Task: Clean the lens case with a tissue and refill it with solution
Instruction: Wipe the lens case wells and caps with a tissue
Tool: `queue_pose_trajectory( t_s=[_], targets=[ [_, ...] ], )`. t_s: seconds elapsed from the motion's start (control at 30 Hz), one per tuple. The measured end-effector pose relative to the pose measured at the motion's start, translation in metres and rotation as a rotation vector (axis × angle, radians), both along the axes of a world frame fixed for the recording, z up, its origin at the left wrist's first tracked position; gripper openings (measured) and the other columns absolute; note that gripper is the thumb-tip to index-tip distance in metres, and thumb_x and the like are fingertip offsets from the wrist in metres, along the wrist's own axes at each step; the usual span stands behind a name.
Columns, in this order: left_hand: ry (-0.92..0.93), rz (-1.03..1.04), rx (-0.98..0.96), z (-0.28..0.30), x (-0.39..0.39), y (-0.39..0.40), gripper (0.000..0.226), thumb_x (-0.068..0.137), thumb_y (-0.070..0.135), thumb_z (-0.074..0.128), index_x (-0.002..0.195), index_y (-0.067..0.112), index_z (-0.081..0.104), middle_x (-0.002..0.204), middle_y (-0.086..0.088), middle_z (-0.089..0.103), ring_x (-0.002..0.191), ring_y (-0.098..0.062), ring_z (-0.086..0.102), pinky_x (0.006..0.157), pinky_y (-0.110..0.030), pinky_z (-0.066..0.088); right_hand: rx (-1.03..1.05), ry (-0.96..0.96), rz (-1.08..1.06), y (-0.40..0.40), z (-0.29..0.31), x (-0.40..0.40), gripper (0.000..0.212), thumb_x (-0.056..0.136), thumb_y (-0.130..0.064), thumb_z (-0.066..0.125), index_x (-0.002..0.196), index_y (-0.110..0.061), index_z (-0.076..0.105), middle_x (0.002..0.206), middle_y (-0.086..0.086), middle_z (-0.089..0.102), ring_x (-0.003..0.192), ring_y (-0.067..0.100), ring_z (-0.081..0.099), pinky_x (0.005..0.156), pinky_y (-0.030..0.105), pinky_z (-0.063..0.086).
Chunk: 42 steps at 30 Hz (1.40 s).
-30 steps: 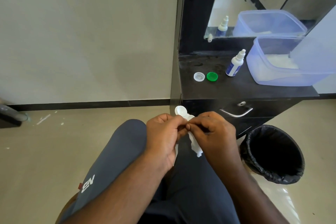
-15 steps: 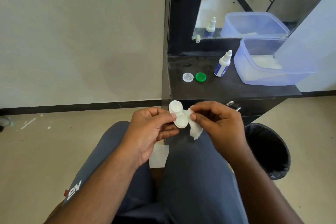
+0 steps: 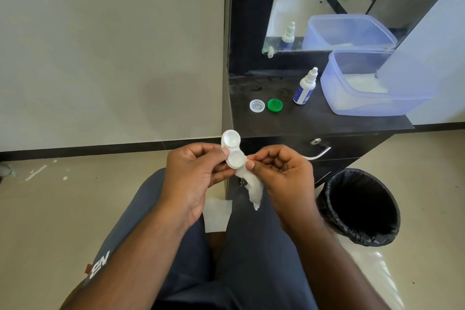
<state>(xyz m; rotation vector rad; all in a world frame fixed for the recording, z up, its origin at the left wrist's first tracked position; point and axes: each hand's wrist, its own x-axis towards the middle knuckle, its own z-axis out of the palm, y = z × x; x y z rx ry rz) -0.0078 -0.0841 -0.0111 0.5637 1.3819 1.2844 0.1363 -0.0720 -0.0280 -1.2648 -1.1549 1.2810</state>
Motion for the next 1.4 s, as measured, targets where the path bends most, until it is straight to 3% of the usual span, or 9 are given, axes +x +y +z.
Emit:
queue_pose_trajectory(
  t_s=[0.1,0.23,0.37,0.53,0.7,0.83,0.97,1.27,1.4],
  targets=[
    [-0.013,-0.011,-0.002,-0.003,0.006,-0.002,0.004,0.081,-0.001,0.069,0.084,-0.003,0.070,0.080,-0.016,0.075,0.073,-0.029,0.074,0.059,-0.029,0.059,-0.010,0.062,-0.084,0.004,0.002,-0.004,0.017,0.075,0.004,0.073,0.076,-0.012,0.067,0.078,0.006,0.074,0.077,0.020,0.071,0.071,0.033,0.057],
    [-0.058,0.032,0.003,-0.005,0.004,-0.003,0.004,0.082,-0.001,0.067,0.085,-0.003,0.069,0.081,-0.016,0.075,0.075,-0.030,0.074,0.061,-0.031,0.060,-0.064,0.104,-0.067,-0.001,0.000,-0.006,0.018,0.075,0.002,0.074,0.073,-0.015,0.068,0.079,0.010,0.073,0.079,0.027,0.070,0.072,0.040,0.057],
    [-0.043,-0.090,-0.024,-0.007,0.004,-0.004,0.004,0.081,0.001,0.069,0.084,-0.001,0.071,0.085,-0.018,0.075,0.078,-0.031,0.074,0.069,-0.037,0.060,-0.156,0.231,-0.086,0.005,0.002,-0.001,0.013,0.076,0.007,0.071,0.076,-0.005,0.065,0.071,0.013,0.069,0.068,0.026,0.067,0.064,0.034,0.055],
    [-0.054,-0.016,-0.005,-0.006,0.003,0.000,0.005,0.082,0.001,0.068,0.085,-0.002,0.070,0.083,-0.017,0.075,0.077,-0.030,0.074,0.067,-0.034,0.061,-0.176,0.169,-0.014,0.002,0.004,-0.001,0.015,0.076,0.005,0.071,0.075,-0.008,0.065,0.079,0.017,0.071,0.075,0.028,0.069,0.070,0.040,0.058],
    [0.003,-0.104,-0.017,-0.006,0.004,-0.003,0.004,0.080,0.002,0.070,0.082,-0.002,0.071,0.083,-0.017,0.075,0.078,-0.031,0.073,0.070,-0.038,0.061,-0.147,0.168,-0.056,0.007,0.004,0.000,0.013,0.076,0.006,0.071,0.077,-0.005,0.064,0.073,0.012,0.071,0.070,0.025,0.068,0.065,0.037,0.058],
    [-0.025,0.017,-0.006,-0.007,0.002,-0.001,0.005,0.080,0.001,0.069,0.084,-0.002,0.070,0.084,-0.018,0.074,0.077,-0.031,0.074,0.066,-0.036,0.061,-0.143,0.116,-0.018,-0.002,0.000,-0.002,0.014,0.076,0.003,0.072,0.077,-0.010,0.066,0.080,0.013,0.072,0.080,0.029,0.070,0.073,0.042,0.058],
    [-0.112,0.084,-0.027,-0.010,0.012,-0.003,0.002,0.082,0.001,0.068,0.083,-0.001,0.069,0.085,-0.017,0.074,0.077,-0.028,0.074,0.062,-0.029,0.059,-0.123,0.173,-0.087,0.003,0.002,-0.005,0.014,0.077,0.006,0.071,0.077,-0.007,0.065,0.080,0.014,0.073,0.077,0.027,0.071,0.069,0.038,0.058],
    [0.011,-0.224,-0.148,-0.005,-0.003,0.005,0.012,0.078,0.006,0.073,0.087,-0.002,0.072,0.079,-0.018,0.074,0.067,-0.025,0.071,0.057,-0.029,0.059,-0.094,0.080,-0.128,0.001,0.000,-0.003,0.016,0.075,0.002,0.074,0.078,-0.011,0.066,0.082,0.008,0.074,0.081,0.024,0.071,0.074,0.041,0.058],
    [0.030,-0.189,-0.124,-0.006,-0.002,0.005,0.008,0.078,0.004,0.072,0.085,-0.001,0.073,0.076,-0.019,0.074,0.059,-0.022,0.068,0.054,-0.027,0.058,-0.097,0.016,-0.122,-0.001,-0.003,-0.001,0.015,0.075,0.000,0.075,0.079,-0.012,0.067,0.084,0.009,0.074,0.082,0.025,0.071,0.075,0.043,0.058]
  ],
)
